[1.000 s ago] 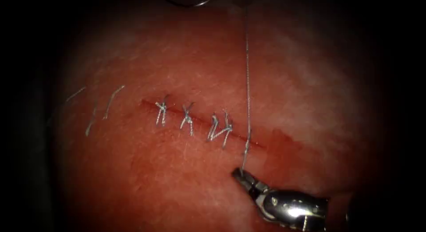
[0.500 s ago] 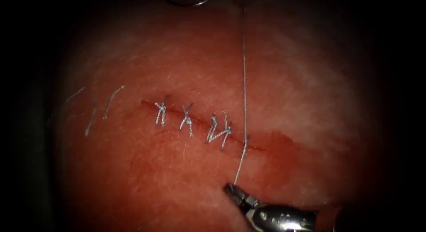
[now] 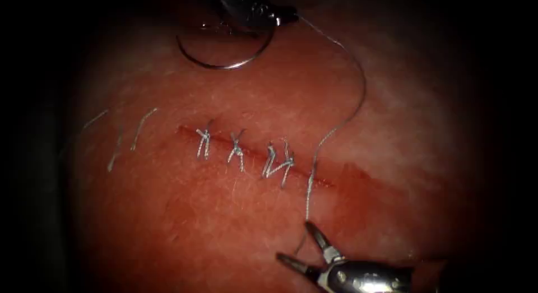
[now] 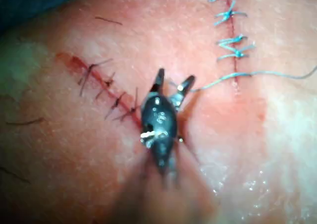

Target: Wound Closure

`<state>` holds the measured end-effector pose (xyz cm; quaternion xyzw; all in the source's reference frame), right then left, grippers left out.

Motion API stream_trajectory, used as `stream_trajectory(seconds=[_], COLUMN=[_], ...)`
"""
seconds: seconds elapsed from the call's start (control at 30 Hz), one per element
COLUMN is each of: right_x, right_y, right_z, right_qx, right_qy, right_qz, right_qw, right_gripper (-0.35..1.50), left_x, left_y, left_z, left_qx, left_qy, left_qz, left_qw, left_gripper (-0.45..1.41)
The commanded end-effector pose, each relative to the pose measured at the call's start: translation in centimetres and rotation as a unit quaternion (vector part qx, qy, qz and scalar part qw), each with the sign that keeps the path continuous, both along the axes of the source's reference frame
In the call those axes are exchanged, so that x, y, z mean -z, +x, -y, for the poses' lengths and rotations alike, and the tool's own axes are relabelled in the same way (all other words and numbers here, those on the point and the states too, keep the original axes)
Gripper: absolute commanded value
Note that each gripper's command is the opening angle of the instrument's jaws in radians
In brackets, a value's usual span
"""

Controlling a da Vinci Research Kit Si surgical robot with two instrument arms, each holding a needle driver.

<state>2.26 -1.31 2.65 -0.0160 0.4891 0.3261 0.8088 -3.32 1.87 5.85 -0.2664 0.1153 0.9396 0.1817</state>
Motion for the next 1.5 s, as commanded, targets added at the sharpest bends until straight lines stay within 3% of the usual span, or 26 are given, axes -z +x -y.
stream_trajectory(seconds=[0.03, 0.17, 0.3, 0.4, 0.63, 0.67, 0.93, 1.13, 1.27, 1.5], right_x=[0.04, 0.14, 0.31, 0.33, 0.04, 0.01, -0.25, -0.35, -0.37, -0.46], right_y=[0.01, -0.09, -0.28, -0.34, -0.16, -0.15, -0.2, -0.24, -0.24, -0.21], right_z=[0.15, 0.1, -0.1, -0.25, -0.53, -0.56, -1.03, -1.26, -1.32, -1.38], right_qx=[0.0, 0.007, 0.012, 0.018, 0.043, 0.044, 0.008, -0.047, -0.04, 0.021], right_qy=[0.01, 0.017, 0.03, 0.036, 0.041, 0.043, 0.026, 0.036, 0.052, 0.066], right_qz=[-0.004, -0.014, -0.022, -0.03, -0.058, -0.062, -0.068, -0.15, -0.201, -0.251], right_qw=[1.0, 1.0, 0.999, 0.999, 0.997, 0.996, 0.997, 0.987, 0.977, 0.966], right_gripper=[1.23, 1.25, 1.03, 0.76, -0.27, -0.32, -0.35, -0.35, -0.35, -0.35], left_x=[0.01, 0.16, 0.32, 0.35, 0.25, 0.24, 0.23, 0.14, 0.03, -0.25], left_y=[-0.03, 0.02, 0.08, 0.08, 0.0, 0.0, 0.04, -0.02, -0.02, -0.1], left_z=[0.22, 0.56, 1.02, 1.23, 1.53, 1.56, 1.8, 1.97, 1.99, 1.94], left_qx=[-0.008, -0.019, -0.039, -0.049, -0.071, -0.075, -0.092, -0.109, -0.113, -0.119], left_qy=[0.005, 0.009, 0.012, 0.01, 0.004, 0.003, 0.006, 0.006, 0.009, 0.011], left_qz=[0.003, 0.008, 0.021, 0.023, 0.018, 0.015, 0.009, -0.005, -0.015, -0.036], left_qw=[1.0, 1.0, 0.999, 0.998, 0.997, 0.997, 0.996, 0.994, 0.993, 0.992], left_gripper=[-0.45, -0.45, -0.45, -0.45, -0.45, -0.45, -0.45, -0.45, -0.45, -0.45])
